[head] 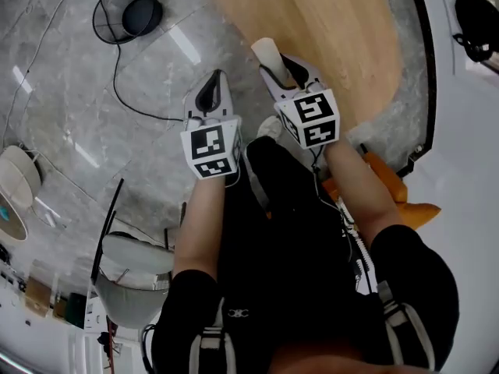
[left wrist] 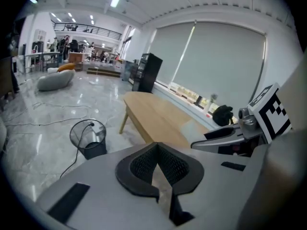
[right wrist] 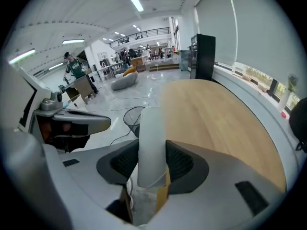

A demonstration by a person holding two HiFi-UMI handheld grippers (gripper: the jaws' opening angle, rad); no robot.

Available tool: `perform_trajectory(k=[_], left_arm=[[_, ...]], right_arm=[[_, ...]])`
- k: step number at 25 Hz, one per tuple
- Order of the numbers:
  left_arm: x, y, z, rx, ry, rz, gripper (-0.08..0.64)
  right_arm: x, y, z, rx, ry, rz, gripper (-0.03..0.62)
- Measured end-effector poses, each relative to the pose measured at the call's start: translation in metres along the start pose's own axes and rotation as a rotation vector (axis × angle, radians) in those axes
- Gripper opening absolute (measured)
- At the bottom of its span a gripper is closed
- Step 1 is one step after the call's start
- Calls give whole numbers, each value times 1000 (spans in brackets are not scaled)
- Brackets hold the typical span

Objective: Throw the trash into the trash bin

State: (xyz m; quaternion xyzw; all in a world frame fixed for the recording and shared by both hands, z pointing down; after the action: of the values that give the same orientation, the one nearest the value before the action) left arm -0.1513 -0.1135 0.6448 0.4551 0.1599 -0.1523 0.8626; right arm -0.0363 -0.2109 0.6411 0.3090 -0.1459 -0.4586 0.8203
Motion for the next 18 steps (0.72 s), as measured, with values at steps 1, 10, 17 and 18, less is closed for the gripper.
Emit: perform_trajectory(k=[1, 10, 17, 18], left_arm=[[-15, -1, -7, 7, -23, -13, 12], [-155, -14, -42, 43, -185, -86, 12], [-253, -12, -67, 54, -279, -158, 12], [-262, -11, -68, 55, -284, -170, 12]], right_arm=[[-11, -10, 9, 22, -1, -8, 170], [-113, -91, 113, 77, -92, 71, 170], [-193, -131, 206, 53, -170, 137, 170], [-201, -136, 220, 53, -174, 128, 170]])
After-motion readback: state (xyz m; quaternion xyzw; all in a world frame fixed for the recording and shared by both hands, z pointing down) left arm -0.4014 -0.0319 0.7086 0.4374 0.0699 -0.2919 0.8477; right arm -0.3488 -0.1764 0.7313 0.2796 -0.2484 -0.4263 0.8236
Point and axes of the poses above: the fingertips, and each gripper's own axes: z forward along the fingers, x to its right, y out of its underside, the point moved 6 cm from there along -z, backward along the fingers, and after that the axes turned 10 degrees about y, right-handed, at the moved point
